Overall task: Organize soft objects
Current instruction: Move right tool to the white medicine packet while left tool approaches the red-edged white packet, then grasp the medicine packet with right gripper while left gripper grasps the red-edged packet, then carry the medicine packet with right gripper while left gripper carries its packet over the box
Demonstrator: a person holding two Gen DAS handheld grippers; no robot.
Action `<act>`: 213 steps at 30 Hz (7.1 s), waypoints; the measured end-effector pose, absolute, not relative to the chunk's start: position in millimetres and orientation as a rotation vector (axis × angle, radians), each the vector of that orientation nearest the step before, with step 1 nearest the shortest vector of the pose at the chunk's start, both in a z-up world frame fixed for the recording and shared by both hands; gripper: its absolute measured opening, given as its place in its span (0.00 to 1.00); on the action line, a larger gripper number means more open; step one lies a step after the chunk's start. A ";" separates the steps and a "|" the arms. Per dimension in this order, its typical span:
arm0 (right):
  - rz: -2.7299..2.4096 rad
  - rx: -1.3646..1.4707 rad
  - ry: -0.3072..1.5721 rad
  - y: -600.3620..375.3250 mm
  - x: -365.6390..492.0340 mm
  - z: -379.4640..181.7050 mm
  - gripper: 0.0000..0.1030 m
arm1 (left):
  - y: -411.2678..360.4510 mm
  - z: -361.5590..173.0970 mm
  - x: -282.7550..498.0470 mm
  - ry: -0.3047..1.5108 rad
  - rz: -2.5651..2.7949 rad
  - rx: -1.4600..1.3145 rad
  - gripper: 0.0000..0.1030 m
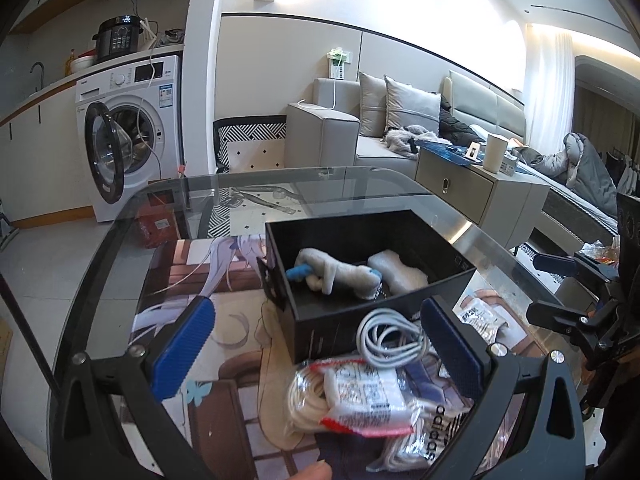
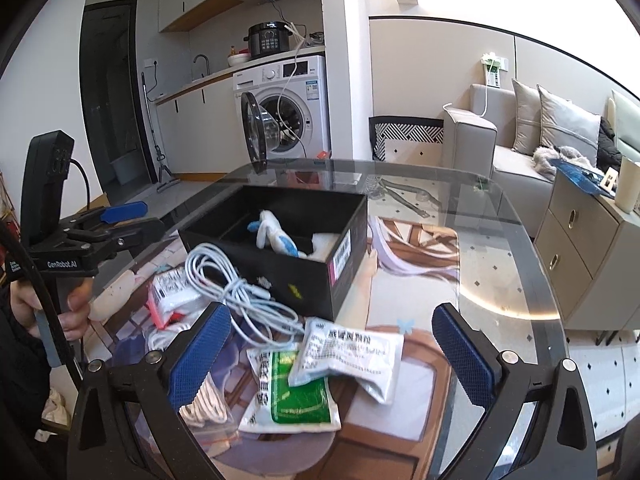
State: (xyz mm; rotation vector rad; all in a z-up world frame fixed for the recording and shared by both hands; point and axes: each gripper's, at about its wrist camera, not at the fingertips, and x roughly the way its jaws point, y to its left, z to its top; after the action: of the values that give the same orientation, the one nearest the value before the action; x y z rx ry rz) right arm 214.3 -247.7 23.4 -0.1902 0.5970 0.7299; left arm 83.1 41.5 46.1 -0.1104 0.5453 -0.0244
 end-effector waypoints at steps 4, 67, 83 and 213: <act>0.718 -0.196 0.615 -252.5 211.1 20.2 0.99 | 44.1 42.7 75.9 0.556 -0.014 -0.107 1.00; 0.629 -0.230 0.879 -228.5 266.9 -37.8 0.52 | 36.3 20.3 83.2 0.652 -0.052 -0.082 1.00; 0.686 -0.277 0.811 -230.2 250.1 -26.2 0.25 | 34.7 19.7 82.9 0.659 -0.056 -0.086 1.00; 0.985 -0.104 0.550 -158.0 266.0 62.5 0.24 | 46.5 46.6 168.7 0.606 -0.046 -0.159 0.48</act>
State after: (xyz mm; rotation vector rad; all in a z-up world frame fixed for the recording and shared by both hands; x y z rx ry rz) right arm 266.0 -158.0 62.5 -0.1043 0.5497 0.9855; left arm 168.7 46.5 46.6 -0.1593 0.6055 -0.0457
